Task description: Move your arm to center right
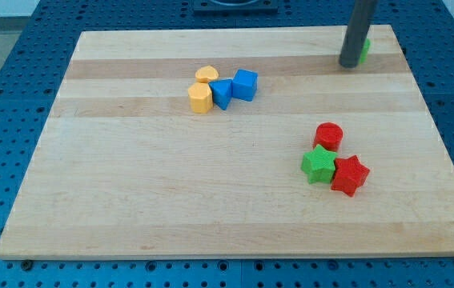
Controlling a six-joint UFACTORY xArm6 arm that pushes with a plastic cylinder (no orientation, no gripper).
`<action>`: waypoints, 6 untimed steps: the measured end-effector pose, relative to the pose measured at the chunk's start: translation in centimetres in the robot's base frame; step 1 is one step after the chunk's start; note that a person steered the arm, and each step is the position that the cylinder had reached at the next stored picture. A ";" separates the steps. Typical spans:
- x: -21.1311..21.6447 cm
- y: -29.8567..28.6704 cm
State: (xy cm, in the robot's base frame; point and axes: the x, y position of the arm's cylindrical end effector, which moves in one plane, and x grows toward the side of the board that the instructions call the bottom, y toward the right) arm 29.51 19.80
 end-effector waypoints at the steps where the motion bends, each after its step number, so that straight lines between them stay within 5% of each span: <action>1: 0.0 1.2; 5: -3.8 3.3; 6: -1.9 3.2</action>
State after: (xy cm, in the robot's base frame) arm 27.62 23.02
